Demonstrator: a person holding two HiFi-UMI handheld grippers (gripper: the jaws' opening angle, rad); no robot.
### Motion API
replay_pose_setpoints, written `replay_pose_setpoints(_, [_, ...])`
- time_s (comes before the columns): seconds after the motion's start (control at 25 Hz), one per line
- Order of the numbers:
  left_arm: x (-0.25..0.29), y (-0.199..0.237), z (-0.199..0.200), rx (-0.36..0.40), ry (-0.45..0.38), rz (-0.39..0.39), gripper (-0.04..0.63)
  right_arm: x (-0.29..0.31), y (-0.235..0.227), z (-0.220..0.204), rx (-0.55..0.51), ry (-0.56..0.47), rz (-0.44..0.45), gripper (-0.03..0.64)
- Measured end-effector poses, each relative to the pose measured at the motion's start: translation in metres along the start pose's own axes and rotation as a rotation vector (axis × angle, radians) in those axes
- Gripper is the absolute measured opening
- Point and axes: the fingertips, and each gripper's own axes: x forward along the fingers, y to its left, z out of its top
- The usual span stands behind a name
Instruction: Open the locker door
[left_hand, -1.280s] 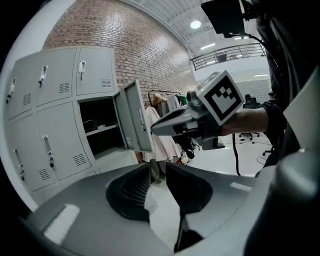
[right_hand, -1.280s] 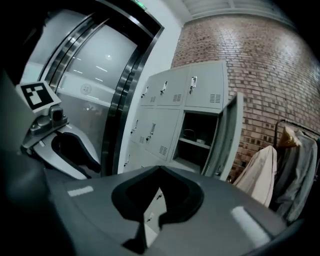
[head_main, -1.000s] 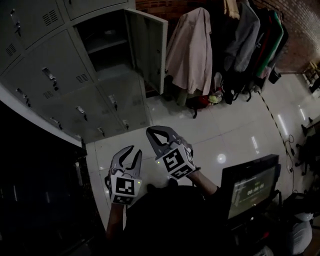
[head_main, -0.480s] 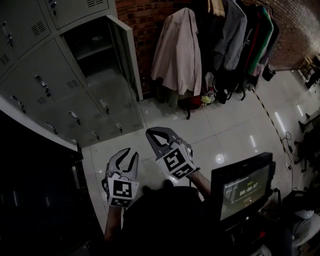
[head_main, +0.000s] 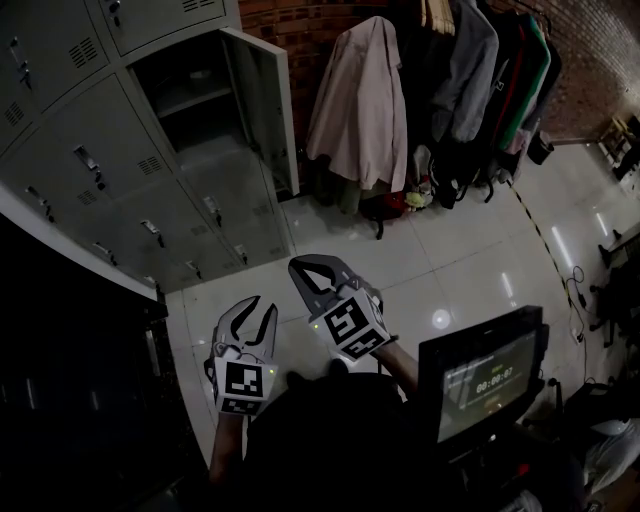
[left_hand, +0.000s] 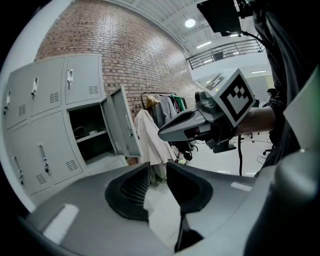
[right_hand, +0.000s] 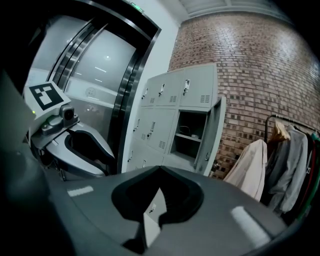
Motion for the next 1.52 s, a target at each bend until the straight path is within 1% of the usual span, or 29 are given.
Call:
replay_pose_setpoints(0.32, [-0.002, 0.004, -0.001, -0.003, -0.014, -0.01, 0.102, 0.004, 0.002, 0.003, 0.0, -0.011, -0.01, 0.0])
replay_pose_setpoints(0.52, [-0.003, 0.003, -0.003, -0.005, -0.017, -0.029, 0.103, 0.005, -0.001, -0.001, 0.031, -0.001, -0.014, 0.002])
replay_pose_setpoints(0.68, [-0.011, 0.016, 0.002, 0.002, -0.032, -0.036, 0.102, 0.016, -0.005, 0.003, 0.039, 0.009, -0.03, 0.002])
replay_pose_setpoints(0.92, [-0.022, 0.04, -0.01, -0.004, -0.04, -0.04, 0.103, 0.035, -0.015, 0.007, 0.048, 0.031, -0.075, 0.022])
replay_pose_setpoints(1.12, [-0.019, 0.043, -0.03, -0.029, -0.035, -0.085, 0.103, 0.052, -0.037, 0.007, 0.049, 0.047, -0.134, 0.051])
replay_pose_setpoints(1.28, [-0.007, 0.048, -0.035, -0.057, -0.033, -0.115, 0.103, 0.067, -0.061, 0.008, 0.061, 0.055, -0.165, 0.052])
replay_pose_setpoints(1.52, [0.038, 0.083, -0.032, -0.051, -0.026, -0.11, 0.103, 0.102, -0.12, 0.011, 0.06, 0.033, -0.225, 0.052])
